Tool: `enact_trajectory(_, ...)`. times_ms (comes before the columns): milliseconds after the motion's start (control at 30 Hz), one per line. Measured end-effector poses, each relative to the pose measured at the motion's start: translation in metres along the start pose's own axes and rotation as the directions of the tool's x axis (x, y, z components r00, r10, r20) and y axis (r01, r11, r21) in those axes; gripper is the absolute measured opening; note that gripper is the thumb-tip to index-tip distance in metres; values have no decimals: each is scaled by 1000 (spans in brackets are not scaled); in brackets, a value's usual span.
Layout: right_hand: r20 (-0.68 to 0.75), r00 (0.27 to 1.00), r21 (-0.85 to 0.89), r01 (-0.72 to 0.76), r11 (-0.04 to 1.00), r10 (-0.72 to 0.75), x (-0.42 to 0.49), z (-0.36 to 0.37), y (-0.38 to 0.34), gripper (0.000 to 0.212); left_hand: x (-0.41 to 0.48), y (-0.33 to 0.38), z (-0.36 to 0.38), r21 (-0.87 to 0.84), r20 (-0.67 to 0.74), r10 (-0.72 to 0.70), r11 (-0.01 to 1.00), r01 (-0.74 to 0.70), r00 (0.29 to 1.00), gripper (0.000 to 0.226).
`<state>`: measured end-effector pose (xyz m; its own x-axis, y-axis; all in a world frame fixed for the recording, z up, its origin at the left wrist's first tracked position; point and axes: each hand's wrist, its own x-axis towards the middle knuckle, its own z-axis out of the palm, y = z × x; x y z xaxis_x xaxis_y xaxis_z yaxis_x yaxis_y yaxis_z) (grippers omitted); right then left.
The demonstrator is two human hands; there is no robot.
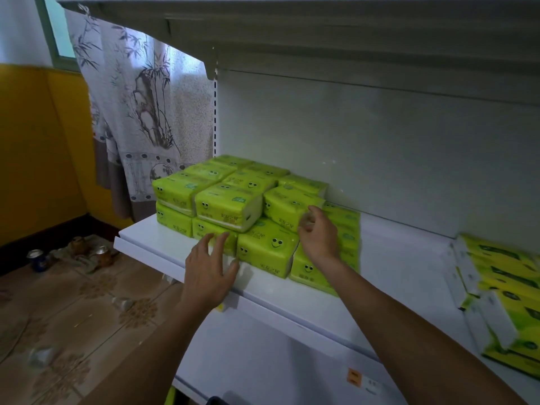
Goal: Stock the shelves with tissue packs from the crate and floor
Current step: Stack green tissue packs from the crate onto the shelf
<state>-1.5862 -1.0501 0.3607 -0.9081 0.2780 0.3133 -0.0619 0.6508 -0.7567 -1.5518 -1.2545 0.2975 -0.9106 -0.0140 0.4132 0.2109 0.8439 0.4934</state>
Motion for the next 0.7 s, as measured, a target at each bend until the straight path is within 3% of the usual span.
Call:
enact_trajectory(233, 147, 987, 20, -75, 997, 71, 7, -4, -1, 70, -15, -34, 7, 104, 83, 87, 990, -95, 993, 57)
enact_trajectory(367, 166, 983, 1, -74, 997, 73, -7, -11, -10, 70, -24, -23, 2, 98, 60, 155, 982, -160, 986, 50)
enact_trajectory(700, 36, 974, -75, 225, 972, -223, -120, 7, -23, 48, -93, -13, -14, 80, 99, 200, 975, -208, 975, 43)
